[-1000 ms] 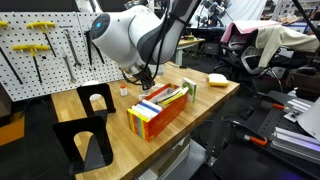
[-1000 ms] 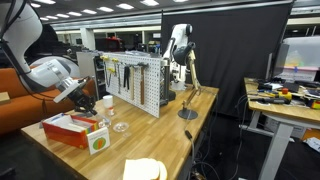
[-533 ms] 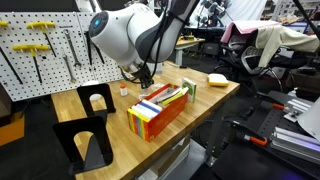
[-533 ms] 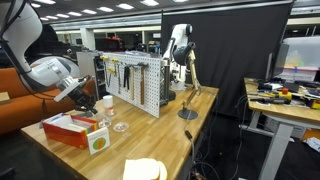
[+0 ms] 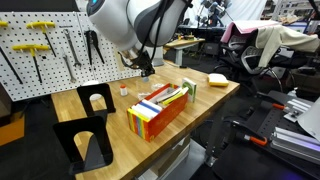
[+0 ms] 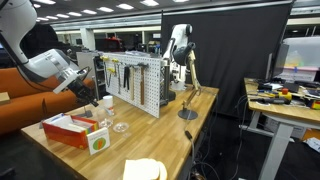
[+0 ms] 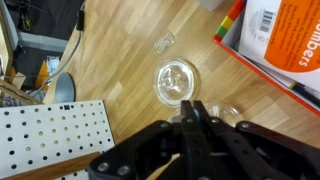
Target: Remove the spoon from the glass cup and put it in the box
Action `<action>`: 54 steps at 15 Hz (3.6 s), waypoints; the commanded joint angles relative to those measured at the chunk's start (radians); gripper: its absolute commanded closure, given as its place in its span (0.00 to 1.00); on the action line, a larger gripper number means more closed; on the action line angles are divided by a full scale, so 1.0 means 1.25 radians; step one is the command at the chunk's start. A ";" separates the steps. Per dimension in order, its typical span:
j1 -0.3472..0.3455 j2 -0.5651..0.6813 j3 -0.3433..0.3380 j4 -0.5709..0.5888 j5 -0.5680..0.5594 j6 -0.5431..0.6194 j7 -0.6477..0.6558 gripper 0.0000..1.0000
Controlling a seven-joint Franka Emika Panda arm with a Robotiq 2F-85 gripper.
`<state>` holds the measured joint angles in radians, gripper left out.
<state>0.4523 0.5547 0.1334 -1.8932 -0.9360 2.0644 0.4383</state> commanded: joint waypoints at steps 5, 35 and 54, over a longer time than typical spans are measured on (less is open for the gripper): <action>-0.067 -0.234 0.038 -0.117 0.314 -0.063 0.027 0.99; -0.227 -0.602 0.064 -0.553 0.613 0.226 0.774 0.99; -0.144 -0.344 0.114 -0.448 0.669 0.442 0.513 0.99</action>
<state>0.2564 0.0869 0.2902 -2.4833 -0.1289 2.6240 1.1432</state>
